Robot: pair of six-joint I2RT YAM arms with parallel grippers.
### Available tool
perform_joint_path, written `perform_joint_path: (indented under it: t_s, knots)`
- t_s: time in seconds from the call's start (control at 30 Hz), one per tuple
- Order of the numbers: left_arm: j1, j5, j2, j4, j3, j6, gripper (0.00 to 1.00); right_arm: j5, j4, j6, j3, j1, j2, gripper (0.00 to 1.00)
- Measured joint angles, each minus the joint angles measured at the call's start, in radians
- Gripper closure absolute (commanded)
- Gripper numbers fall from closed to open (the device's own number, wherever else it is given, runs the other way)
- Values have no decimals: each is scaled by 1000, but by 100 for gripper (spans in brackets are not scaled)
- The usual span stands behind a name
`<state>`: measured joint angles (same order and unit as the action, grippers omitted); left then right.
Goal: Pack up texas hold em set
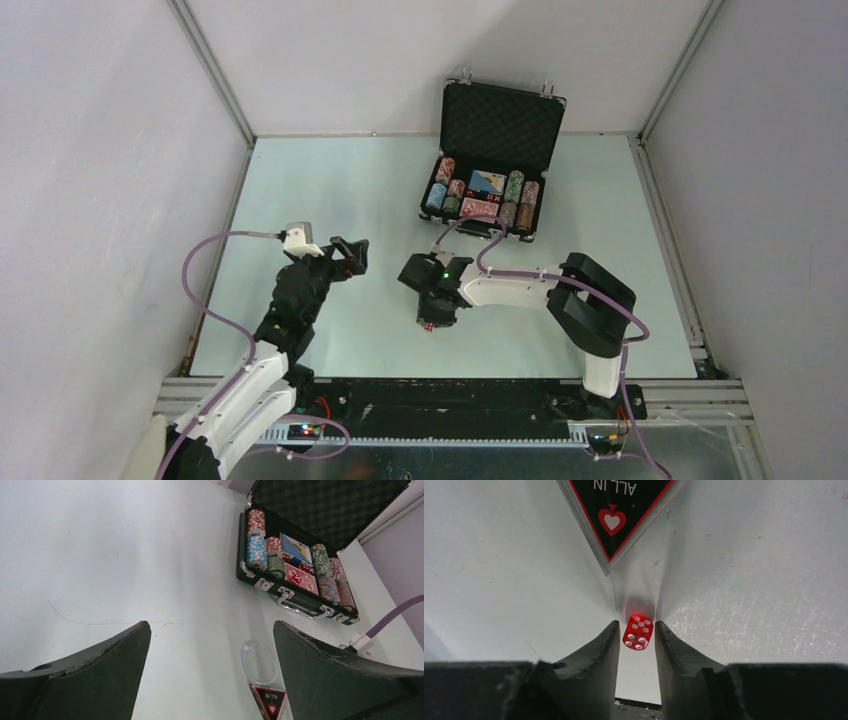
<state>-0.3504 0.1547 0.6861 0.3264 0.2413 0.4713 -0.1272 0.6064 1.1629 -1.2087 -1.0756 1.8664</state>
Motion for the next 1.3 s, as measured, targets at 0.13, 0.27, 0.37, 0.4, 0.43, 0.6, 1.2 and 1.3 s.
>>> perform_joint_path:
  t_s: [0.13, 0.27, 0.37, 0.4, 0.43, 0.6, 1.2, 1.3]
  knots:
    - [0, 0, 0, 0, 0, 0, 0, 13, -2, 0, 0, 6, 7, 76]
    - [0, 0, 0, -1, 0, 0, 0, 26, -2, -4, 0, 14, 5, 84]
    - [0, 0, 0, -1, 0, 0, 0, 24, 8, -22, 2, 32, -11, 96]
    - [0, 0, 0, -1, 0, 0, 0, 24, 13, -37, 4, 46, -25, 96]
    - [0, 0, 0, -1, 0, -1, 0, 23, 15, -53, 5, 66, -46, 96]
    - [0, 0, -13, -20, 0, -5, 0, 5, -14, -152, 5, 239, -183, 94]
    - [0, -23, -96, -112, -46, -66, 0, -58, -49, -524, -512, 648, 190, 100]
    - [0, -27, -103, -89, -77, -73, 0, -49, -38, -554, -577, 680, 259, 100]
